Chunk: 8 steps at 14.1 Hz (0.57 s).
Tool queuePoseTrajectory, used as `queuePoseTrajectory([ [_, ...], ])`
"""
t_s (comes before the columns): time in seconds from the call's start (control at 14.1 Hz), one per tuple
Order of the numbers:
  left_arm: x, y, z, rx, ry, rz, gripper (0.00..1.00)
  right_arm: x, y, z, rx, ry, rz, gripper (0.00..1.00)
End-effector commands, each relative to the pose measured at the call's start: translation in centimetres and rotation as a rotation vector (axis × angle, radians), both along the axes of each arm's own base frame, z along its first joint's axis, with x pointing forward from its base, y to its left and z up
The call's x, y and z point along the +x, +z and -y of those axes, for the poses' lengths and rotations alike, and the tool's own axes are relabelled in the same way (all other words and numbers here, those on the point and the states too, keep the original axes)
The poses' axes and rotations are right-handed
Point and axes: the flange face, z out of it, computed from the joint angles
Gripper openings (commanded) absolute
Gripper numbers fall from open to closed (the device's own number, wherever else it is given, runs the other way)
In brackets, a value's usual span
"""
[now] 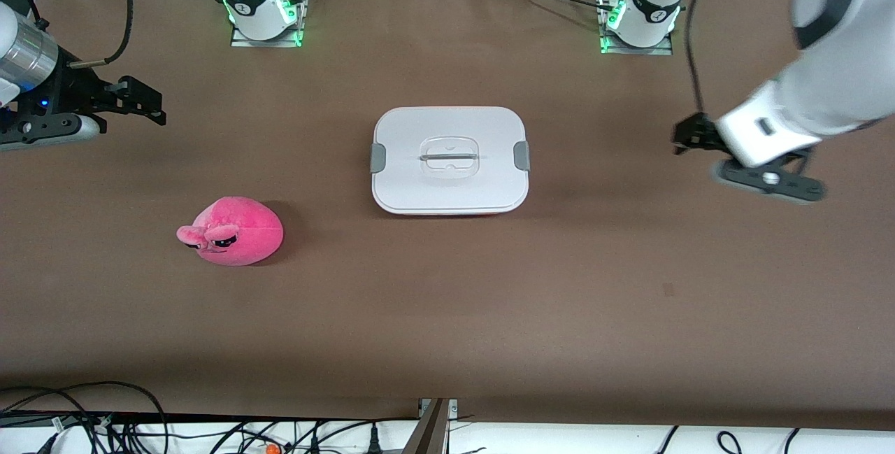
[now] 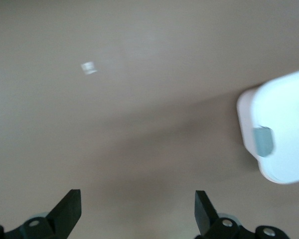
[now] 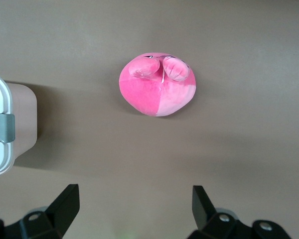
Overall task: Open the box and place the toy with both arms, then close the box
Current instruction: 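Move the left gripper over the white box lid handle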
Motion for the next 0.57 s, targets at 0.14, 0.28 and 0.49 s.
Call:
queuePoseTrajectory([
  [0.14,-3.8,-2.8,14.4,-0.012,-0.229,-0.038,1.00,0.0,0.6,-0.2,-0.008,0.012,0.000,1.00],
  [0.28,-5.1,-5.1,18.9,-0.022,-0.296,-0.045,1.00,0.0,0.6,-0.4,-0.008,0.015,0.002,1.00],
  [0.49,-7.5,-9.0,26.0,-0.088,-0.453,-0.046,1.00,0.0,0.6,-0.5,-0.009,0.017,0.004,1.00],
])
